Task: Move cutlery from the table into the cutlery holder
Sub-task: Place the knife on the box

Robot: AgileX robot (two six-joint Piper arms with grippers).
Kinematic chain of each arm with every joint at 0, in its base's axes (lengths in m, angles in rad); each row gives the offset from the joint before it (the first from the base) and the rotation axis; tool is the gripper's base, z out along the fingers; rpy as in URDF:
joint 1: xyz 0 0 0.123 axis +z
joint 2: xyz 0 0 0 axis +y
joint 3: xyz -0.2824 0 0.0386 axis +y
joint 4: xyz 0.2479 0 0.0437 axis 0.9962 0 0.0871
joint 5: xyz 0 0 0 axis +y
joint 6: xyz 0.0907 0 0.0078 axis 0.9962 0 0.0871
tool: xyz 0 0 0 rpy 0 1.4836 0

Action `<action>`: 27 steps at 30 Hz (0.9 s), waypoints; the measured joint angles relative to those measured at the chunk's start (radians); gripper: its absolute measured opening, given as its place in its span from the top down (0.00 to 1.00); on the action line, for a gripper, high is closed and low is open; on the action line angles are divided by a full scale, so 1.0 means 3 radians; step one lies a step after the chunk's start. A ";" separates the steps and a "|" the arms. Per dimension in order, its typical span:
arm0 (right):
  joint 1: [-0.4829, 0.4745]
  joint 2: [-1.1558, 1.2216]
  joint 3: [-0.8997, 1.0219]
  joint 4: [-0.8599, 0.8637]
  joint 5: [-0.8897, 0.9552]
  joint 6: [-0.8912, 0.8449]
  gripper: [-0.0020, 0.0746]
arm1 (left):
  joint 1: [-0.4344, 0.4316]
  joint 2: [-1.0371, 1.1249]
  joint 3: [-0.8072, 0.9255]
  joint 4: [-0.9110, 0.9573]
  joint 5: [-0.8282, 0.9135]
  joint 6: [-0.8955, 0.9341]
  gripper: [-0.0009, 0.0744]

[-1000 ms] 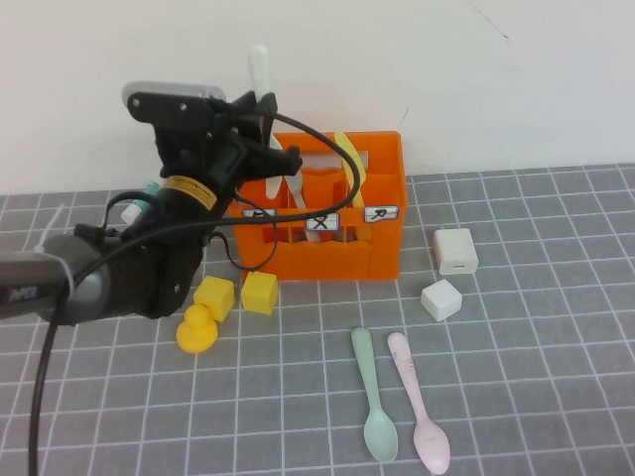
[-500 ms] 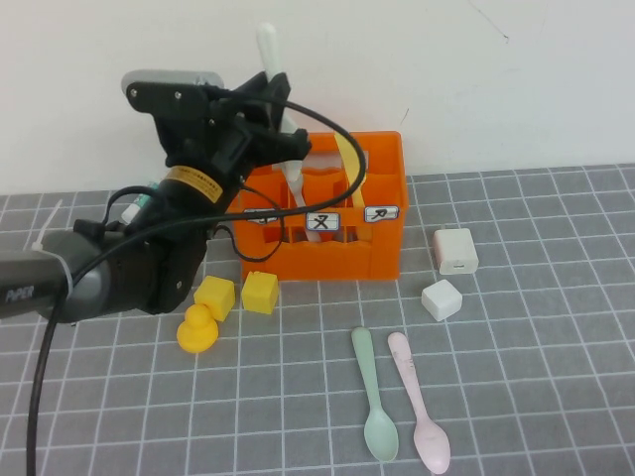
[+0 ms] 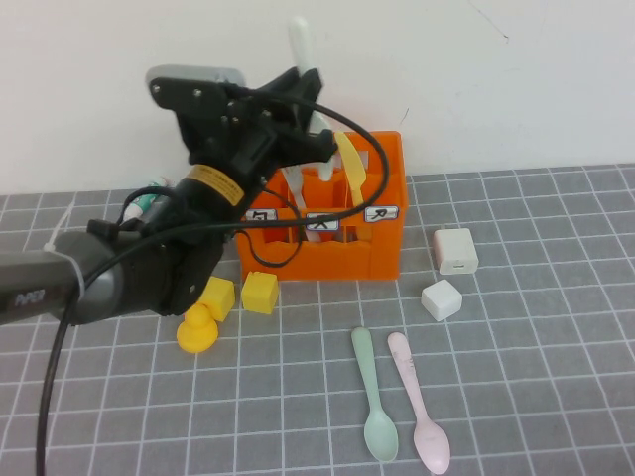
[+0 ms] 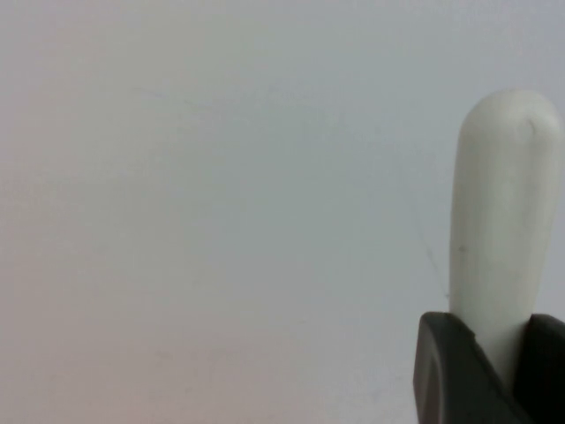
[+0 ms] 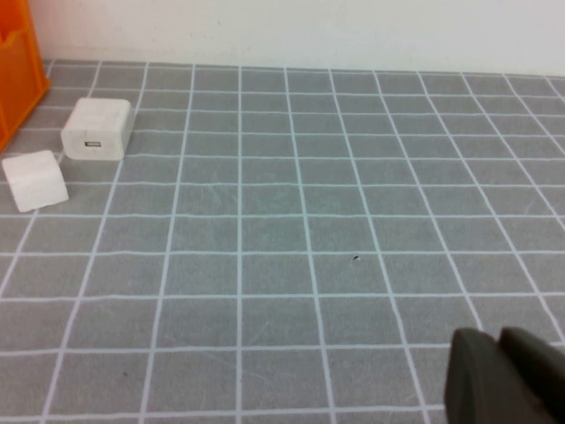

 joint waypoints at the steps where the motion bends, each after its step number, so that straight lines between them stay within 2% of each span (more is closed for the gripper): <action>1: 0.0000 0.0000 0.0000 0.0000 0.0000 0.0000 0.94 | -0.0021 0.0000 -0.0016 0.0021 0.0000 -0.0014 0.83; 10: 0.0000 0.0000 0.0000 0.0000 0.0000 0.0000 0.94 | -0.0224 0.0288 -0.0441 0.0126 0.0090 -0.0015 0.83; 15: 0.0000 0.0000 0.0000 0.0000 0.0000 0.0000 0.94 | -0.0302 0.0506 -0.0587 0.0128 0.0311 0.0216 0.82; 17: 0.0000 0.0000 0.0000 0.0000 0.0000 0.0000 0.94 | -0.0315 0.0556 -0.0620 0.0128 0.0407 0.0265 0.78; 22: 0.0000 0.0000 0.0000 0.0000 0.0000 0.0000 0.94 | -0.0318 0.0563 -0.0625 0.0128 0.0640 0.0284 0.58; 27: 0.0000 0.0000 0.0000 0.0000 0.0000 0.0000 0.94 | -0.0318 0.0334 -0.0533 0.0336 0.0919 0.0286 0.52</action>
